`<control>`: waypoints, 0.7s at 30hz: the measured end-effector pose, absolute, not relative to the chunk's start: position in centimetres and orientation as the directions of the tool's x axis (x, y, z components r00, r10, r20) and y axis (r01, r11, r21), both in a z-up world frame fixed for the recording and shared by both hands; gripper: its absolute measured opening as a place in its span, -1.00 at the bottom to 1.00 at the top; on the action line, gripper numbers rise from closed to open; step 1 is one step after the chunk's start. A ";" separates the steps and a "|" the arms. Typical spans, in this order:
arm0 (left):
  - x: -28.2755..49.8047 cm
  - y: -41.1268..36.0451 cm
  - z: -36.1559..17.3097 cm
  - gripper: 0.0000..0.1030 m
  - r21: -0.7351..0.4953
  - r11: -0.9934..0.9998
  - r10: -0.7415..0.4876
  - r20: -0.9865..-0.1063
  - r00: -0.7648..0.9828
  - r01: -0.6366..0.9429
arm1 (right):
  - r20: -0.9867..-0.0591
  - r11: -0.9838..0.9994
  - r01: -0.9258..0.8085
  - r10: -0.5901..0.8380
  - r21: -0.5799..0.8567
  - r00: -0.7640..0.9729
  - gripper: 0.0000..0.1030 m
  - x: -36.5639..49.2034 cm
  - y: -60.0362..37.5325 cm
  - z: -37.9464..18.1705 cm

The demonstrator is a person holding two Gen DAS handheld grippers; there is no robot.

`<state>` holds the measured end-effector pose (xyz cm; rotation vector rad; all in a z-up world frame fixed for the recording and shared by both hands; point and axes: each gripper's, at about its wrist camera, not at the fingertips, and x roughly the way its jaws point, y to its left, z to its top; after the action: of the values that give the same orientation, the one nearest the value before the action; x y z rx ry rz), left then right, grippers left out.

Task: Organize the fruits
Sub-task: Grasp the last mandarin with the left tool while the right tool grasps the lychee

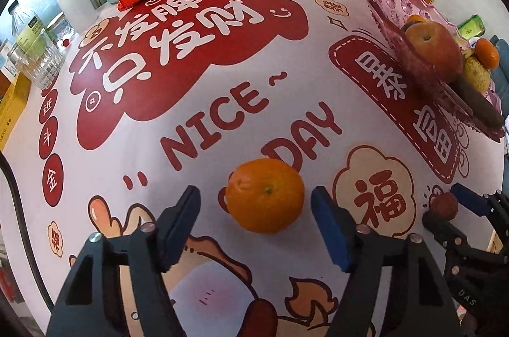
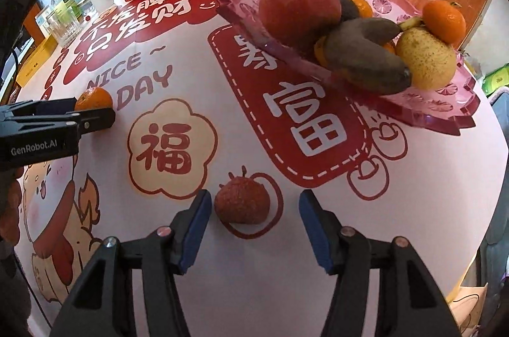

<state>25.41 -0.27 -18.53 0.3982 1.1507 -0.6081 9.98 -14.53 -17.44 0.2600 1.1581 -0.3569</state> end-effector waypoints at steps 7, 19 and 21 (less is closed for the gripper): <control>24.9 -0.5 -18.9 -0.14 -0.002 0.771 -0.241 -0.926 0.289 0.637 | -0.915 0.916 0.402 -0.154 0.010 0.374 -0.35 10.2 -14.6 -17.4; 22.7 0.2 -16.5 -0.18 0.026 0.793 -0.228 -0.913 0.337 0.608 | -0.918 0.930 0.362 -0.093 0.058 0.386 -0.41 9.3 -14.1 -16.6; 22.0 0.4 -15.3 -0.18 0.025 0.798 -0.235 -0.908 0.348 0.602 | -0.915 0.934 0.350 -0.083 0.066 0.394 -0.41 9.0 -14.0 -16.1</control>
<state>21.96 0.41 -15.26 0.3877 1.0886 -0.5598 8.98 -13.95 -16.15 0.2656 1.1357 -0.2785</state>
